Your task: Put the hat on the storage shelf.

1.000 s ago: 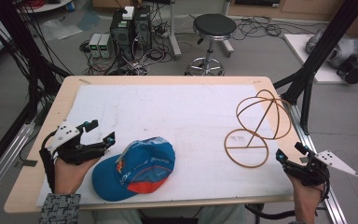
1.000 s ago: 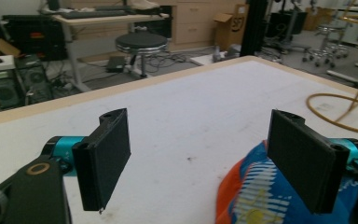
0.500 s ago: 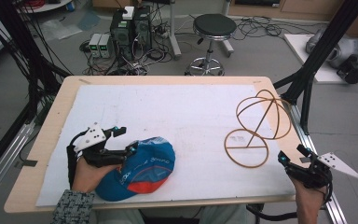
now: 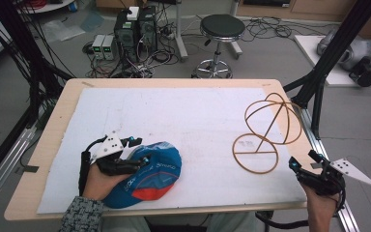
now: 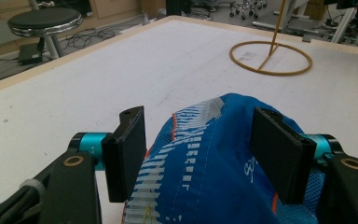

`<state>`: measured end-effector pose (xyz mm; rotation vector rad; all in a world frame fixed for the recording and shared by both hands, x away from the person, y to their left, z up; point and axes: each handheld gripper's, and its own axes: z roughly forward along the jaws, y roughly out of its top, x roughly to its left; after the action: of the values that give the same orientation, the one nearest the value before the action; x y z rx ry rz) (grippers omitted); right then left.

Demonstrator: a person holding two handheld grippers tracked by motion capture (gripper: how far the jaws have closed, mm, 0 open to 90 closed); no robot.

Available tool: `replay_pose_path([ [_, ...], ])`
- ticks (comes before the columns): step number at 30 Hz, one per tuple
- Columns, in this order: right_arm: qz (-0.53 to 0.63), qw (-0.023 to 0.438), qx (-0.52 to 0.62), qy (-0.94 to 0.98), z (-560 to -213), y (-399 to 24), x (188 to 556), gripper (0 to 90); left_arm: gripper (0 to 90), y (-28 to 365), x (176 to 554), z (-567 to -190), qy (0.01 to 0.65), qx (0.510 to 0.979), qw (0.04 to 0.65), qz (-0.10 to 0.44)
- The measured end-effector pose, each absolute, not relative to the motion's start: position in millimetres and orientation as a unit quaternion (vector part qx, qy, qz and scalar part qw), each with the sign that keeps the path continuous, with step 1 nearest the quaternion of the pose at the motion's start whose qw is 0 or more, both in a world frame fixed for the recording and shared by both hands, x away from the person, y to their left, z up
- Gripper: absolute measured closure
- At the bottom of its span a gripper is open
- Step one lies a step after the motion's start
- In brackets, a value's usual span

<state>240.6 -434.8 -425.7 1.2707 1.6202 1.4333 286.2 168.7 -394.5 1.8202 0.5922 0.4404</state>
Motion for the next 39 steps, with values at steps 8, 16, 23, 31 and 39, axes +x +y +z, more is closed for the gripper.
replay_pose_path([
  [8, 0.543, 0.31, 0.48, 0.615, -425.9, -434.8, 241.1, 11.2, 53.9, 169.0, 288.1, -399.4, 0.25, 0.779, 0.551, 0.166],
  [16, 0.543, 0.311, 0.481, 0.614, -426.2, -436.3, 241.5, 11.2, 79.4, 169.2, 285.6, -398.2, 0.242, 0.778, 0.558, 0.158],
  [23, 0.543, 0.31, 0.483, 0.613, -426.2, -437.4, 241.5, 11.2, 88.6, 165.9, 284.2, -396.0, 0.237, 0.779, 0.557, 0.161],
  [31, 0.546, 0.308, 0.486, 0.609, -427.4, -440.5, 242.9, 11.2, 88.6, 156.9, 284.8, -376.6, 0.218, 0.769, 0.58, 0.161],
  [39, 0.553, 0.307, 0.486, 0.603, -427.2, -442.4, 242.0, 11.2, 88.6, 150.5, 289.6, -347.6, 0.198, 0.76, 0.594, 0.172],
])
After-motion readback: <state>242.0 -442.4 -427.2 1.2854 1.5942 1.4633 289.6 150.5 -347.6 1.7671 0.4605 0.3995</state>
